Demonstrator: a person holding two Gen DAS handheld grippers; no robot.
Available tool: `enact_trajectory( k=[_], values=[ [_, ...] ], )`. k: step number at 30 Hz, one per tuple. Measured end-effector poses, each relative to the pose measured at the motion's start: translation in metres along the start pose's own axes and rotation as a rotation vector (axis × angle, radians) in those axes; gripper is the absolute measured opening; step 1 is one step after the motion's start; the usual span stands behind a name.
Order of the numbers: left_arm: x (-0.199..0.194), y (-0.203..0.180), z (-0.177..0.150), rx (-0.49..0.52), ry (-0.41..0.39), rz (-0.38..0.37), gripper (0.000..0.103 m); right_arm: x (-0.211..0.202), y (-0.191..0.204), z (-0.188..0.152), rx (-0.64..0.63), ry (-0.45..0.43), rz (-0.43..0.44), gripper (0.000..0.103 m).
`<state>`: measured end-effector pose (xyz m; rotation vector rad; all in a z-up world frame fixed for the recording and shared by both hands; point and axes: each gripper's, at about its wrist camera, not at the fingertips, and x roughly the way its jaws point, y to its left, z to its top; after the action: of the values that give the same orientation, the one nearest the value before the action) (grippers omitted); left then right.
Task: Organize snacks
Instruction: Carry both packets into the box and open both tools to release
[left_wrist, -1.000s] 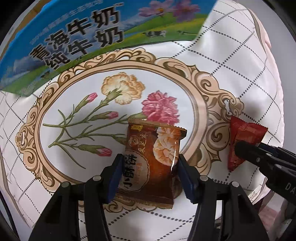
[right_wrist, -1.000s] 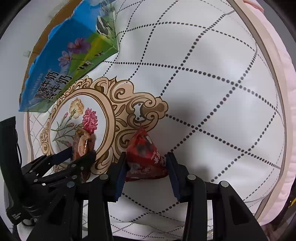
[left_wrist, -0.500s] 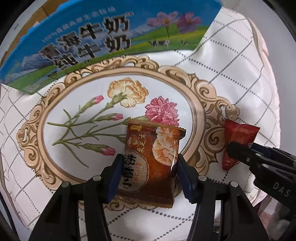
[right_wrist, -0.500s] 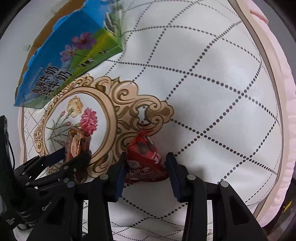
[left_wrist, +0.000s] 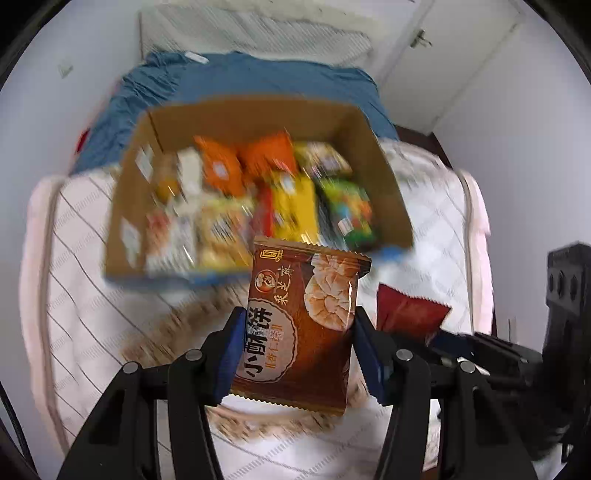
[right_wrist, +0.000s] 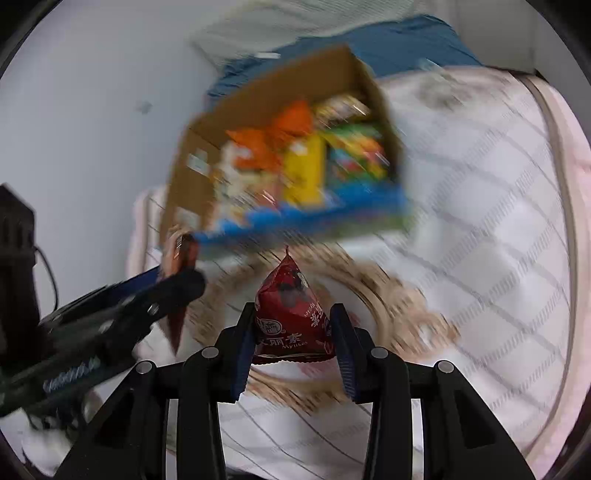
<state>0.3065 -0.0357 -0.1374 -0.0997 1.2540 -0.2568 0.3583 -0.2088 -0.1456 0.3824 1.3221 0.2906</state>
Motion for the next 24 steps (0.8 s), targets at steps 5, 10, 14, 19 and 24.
enact_trajectory(
  k=[5, 10, 14, 19, 24],
  values=[
    [0.012, 0.043, 0.071, -0.035, -0.011, 0.082, 0.054, 0.031, 0.038, 0.076, -0.071, -0.002, -0.006, 0.042],
    [0.05, 0.085, 0.128, -0.065, 0.056, 0.151, 0.054, 0.073, 0.051, 0.132, -0.091, 0.04, -0.045, 0.042],
    [0.08, 0.109, 0.154, -0.085, 0.113, 0.179, 0.054, 0.111, 0.051, 0.157, -0.107, 0.099, -0.073, 0.042],
    [0.112, 0.127, 0.174, -0.102, 0.163, 0.194, 0.054, 0.149, 0.045, 0.17, -0.09, 0.155, -0.095, 0.042],
    [0.141, 0.136, 0.184, -0.097, 0.213, 0.209, 0.055, 0.178, 0.035, 0.178, -0.058, 0.211, -0.125, 0.044]
  ],
)
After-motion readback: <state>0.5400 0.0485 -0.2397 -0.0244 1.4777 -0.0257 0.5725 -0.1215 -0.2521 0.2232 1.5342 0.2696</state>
